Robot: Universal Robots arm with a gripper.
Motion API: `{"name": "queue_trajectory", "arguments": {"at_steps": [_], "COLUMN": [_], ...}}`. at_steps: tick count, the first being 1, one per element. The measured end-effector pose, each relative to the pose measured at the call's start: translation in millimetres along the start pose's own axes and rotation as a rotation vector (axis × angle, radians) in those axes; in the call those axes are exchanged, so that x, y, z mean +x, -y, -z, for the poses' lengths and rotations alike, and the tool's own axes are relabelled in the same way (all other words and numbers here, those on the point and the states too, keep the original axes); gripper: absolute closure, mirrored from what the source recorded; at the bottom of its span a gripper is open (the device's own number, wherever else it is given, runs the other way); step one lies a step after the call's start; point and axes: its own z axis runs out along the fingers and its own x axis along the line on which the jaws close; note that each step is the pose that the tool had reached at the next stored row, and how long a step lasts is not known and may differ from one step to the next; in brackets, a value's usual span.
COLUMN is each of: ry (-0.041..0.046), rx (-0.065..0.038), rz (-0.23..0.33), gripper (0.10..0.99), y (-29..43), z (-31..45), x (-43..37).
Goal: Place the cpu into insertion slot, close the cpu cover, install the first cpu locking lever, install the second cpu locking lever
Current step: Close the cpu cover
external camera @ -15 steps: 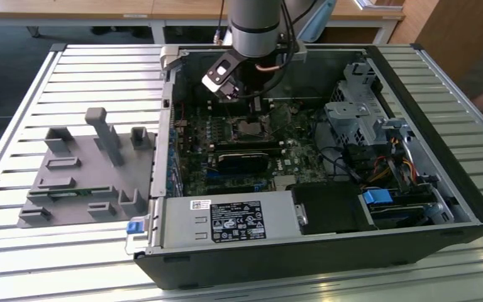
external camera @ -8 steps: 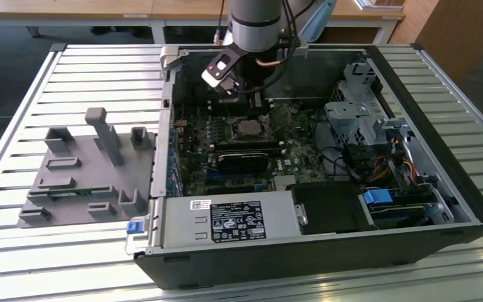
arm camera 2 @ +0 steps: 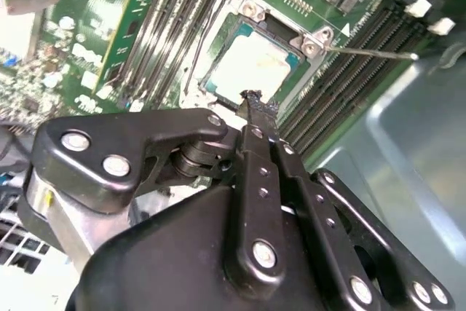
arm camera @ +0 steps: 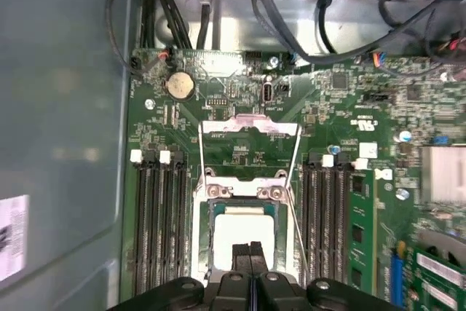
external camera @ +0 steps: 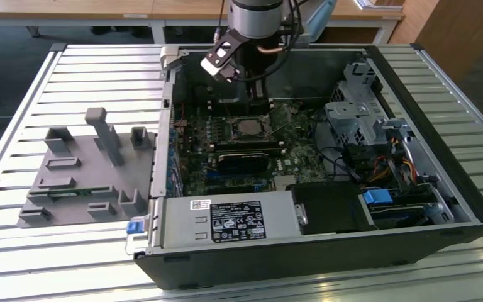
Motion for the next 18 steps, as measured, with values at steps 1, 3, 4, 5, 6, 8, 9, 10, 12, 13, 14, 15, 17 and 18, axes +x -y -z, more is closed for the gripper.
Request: {"name": "queue_trajectory", "arguments": {"at_steps": [1, 3, 4, 5, 6, 8, 9, 10, 12, 13, 14, 15, 17, 18], "ry": [0.0002, 0.0002, 0.0002, -0.0003, -0.0004, -0.0006, -0.0006, -0.0006, -0.0004, -0.0004, -0.0005, -0.0005, -0.0005, -0.0005], "rx": [0.0, 0.0, 0.0, 0.0, 0.0, 0.0, 0.0, 0.0, 0.001, 0.002, 0.004, 0.006, 0.011, 0.014], "rz": [0.0, 0.0, 0.0, 0.0, 0.0, 0.0, 0.0, 0.0, 0.0, 0.0, 0.0, 0.0, 0.0, 0.0], "gripper": [0.98, 0.98, 0.98, 0.98, 0.98, 0.98, 0.98, 0.98, 0.98, 0.98, 0.98, 0.98, 0.98, 0.98], "y": [-0.3, -0.8, -0.9, -0.9, -1.0, -1.0, -1.5, -2.4, -4.5, -6.2, -8.5, -11.3, -17.1, -20.4], "z": [5.0, 13.2, 15.0, 15.0, 15.0, 15.0, 15.0, 14.9, 14.8, 14.7, 14.5, 14.3, 14.0, 13.8], "x": [0.0, 0.0, 0.0, 0.0, 0.1, 0.1, 0.0, 0.0, 0.0, 0.1, 0.1, 0.0, 0.0, 0.0]}}
